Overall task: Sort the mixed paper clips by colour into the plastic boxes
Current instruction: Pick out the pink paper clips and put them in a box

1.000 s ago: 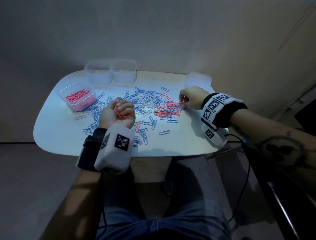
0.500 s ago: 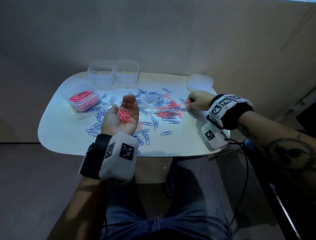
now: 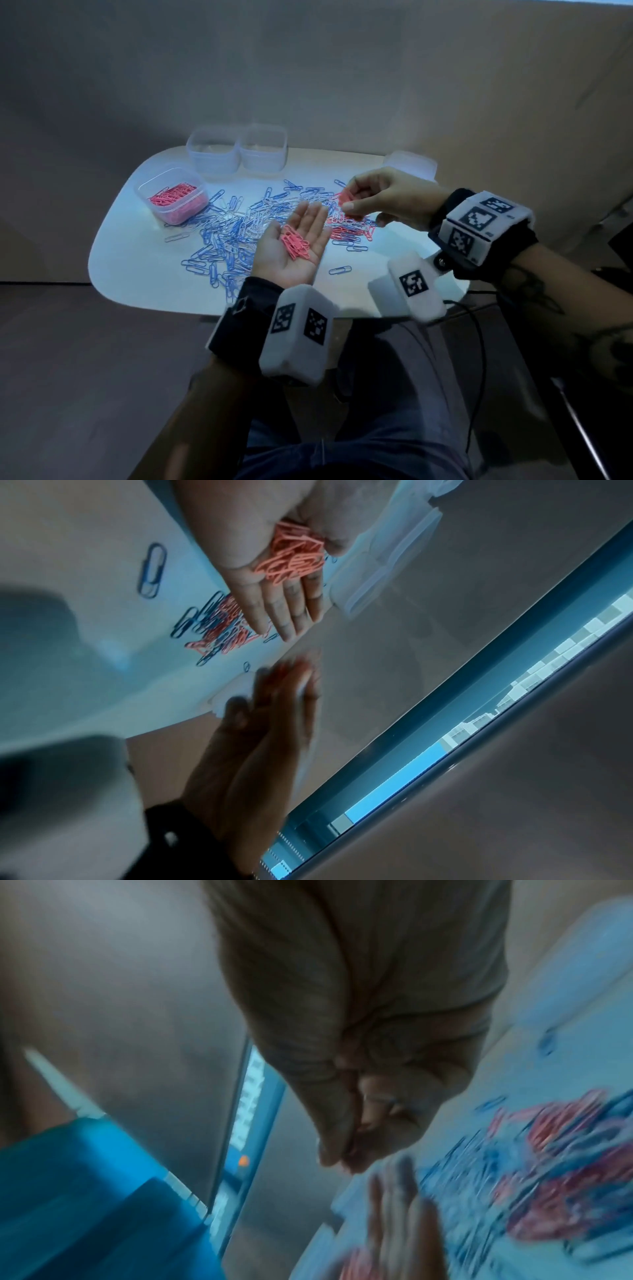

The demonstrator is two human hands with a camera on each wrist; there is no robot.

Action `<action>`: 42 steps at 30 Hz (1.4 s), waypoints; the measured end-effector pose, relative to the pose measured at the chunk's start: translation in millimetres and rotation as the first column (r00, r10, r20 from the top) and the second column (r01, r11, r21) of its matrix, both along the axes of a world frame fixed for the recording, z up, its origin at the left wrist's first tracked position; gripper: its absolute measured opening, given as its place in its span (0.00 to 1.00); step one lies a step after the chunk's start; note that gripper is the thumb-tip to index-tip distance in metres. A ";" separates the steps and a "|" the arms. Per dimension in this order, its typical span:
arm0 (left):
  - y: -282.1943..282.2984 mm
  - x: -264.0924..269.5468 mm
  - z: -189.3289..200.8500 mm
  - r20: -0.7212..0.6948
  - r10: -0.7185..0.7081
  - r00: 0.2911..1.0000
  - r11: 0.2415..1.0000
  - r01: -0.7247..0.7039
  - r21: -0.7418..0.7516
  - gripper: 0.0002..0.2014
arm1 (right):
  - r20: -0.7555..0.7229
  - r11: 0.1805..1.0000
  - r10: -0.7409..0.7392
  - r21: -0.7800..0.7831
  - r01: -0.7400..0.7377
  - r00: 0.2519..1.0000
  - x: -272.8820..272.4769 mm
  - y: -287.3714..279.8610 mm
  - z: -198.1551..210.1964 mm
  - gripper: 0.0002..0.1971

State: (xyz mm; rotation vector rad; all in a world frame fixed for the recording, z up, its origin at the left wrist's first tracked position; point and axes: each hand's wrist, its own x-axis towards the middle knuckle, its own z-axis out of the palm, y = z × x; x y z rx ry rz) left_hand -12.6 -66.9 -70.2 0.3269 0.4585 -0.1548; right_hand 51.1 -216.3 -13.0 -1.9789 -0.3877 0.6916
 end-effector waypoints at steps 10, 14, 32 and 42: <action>26.2 -9.8 1.6 0.125 0.114 0.986 0.978 -0.089 -0.190 0.32 | 0.594 0.989 -0.021 -0.104 0.103 0.804 -9.8 48.4 9.5 0.09; 54.9 -18.2 -2.1 0.123 0.179 0.976 0.973 -0.156 -0.173 0.34 | 0.419 0.814 0.377 -0.575 -0.080 0.826 -5.2 49.7 -18.7 0.14; 60.1 -27.1 -1.5 0.079 0.169 0.982 0.981 -0.161 -0.105 0.35 | 0.382 0.842 0.373 -0.522 -0.136 0.846 -6.7 65.9 -42.9 0.16; -2.0 -12.8 -1.2 0.058 0.034 0.998 0.995 -0.028 -0.099 0.25 | 0.368 0.977 0.072 -0.211 0.008 0.927 -23.9 43.1 -9.8 0.07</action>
